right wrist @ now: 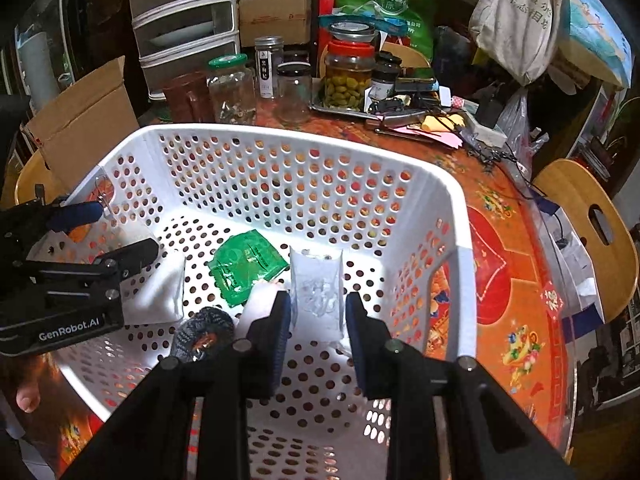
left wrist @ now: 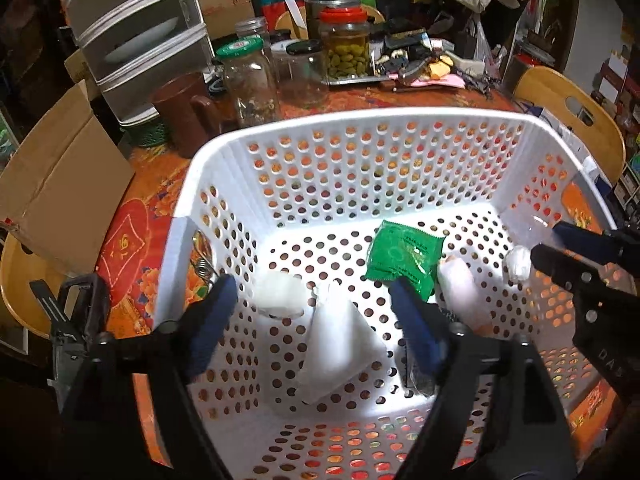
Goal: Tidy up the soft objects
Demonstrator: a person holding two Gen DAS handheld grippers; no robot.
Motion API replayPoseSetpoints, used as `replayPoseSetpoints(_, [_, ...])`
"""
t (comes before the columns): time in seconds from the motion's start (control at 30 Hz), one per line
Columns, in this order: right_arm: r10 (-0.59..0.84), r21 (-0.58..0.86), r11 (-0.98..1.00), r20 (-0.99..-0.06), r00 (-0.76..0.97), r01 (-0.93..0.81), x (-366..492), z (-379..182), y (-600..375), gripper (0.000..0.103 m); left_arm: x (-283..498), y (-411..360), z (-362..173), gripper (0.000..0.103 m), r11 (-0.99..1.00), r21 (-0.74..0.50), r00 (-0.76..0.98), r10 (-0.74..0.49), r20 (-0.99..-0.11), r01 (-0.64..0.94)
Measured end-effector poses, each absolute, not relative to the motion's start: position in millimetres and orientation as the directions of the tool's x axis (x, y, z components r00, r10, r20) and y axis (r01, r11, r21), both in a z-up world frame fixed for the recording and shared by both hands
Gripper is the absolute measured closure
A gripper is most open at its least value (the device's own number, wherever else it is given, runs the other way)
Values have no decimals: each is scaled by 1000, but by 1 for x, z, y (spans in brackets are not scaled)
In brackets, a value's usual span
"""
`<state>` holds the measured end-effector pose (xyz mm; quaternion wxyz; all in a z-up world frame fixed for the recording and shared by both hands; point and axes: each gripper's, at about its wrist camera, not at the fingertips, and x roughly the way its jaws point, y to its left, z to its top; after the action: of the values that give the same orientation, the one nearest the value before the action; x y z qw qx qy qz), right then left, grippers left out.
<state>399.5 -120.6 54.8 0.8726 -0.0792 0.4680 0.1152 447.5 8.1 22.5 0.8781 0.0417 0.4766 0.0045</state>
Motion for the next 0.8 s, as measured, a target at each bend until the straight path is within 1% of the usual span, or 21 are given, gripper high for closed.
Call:
replayPoseSetpoints(0.07, [136,-25,960,-828,544,-278,396,57,-121,59,445,9,26,18,997,70,555,41,-831,31])
replayPoseSetpoints(0.1, [143,-20,960,-825,547,-280,395,59,-121,48,443,9,28,15,997,70,561,39,-827,34])
replayPoseSetpoints(0.13, [149,-17,959,-820,552,-283,393,61,-122,40,441,9,30,14,997,75,566,42,-823,34])
replayPoseSetpoints(0.27, [174,7,959,-803,570,-282,384,68,-127,31,429,10,38,7,996,84,591,44,-805,40])
replayPoseSetpoints(0.3, [179,12,960,-797,577,-281,380,71,-129,25,424,10,41,5,996,85,598,45,-800,40])
replayPoseSetpoints(0.33, [185,16,959,-790,585,-282,377,74,-130,21,420,11,44,5,996,85,605,43,-795,40])
replayPoseSetpoints(0.37, [193,22,958,-782,592,-284,372,77,-132,20,415,12,47,3,996,82,614,39,-788,42])
replayPoseSetpoints(0.43, [225,49,955,-763,605,-293,360,85,-136,13,402,16,53,0,996,79,636,37,-771,38])
replayPoseSetpoints(0.5, [245,67,953,-746,619,-296,347,93,-140,8,387,21,62,0,997,69,662,32,-749,29])
replayPoseSetpoints(0.63, [231,52,958,-717,658,-280,314,103,-147,6,348,30,77,0,998,55,696,20,-718,27])
replayPoseSetpoints(0.73, [169,-6,969,-712,682,-246,279,103,-148,6,310,35,88,0,997,74,724,45,-688,9])
replayPoseSetpoints(0.8, [170,-28,966,-684,710,-258,245,102,-147,6,283,39,96,0,998,62,747,27,-665,19])
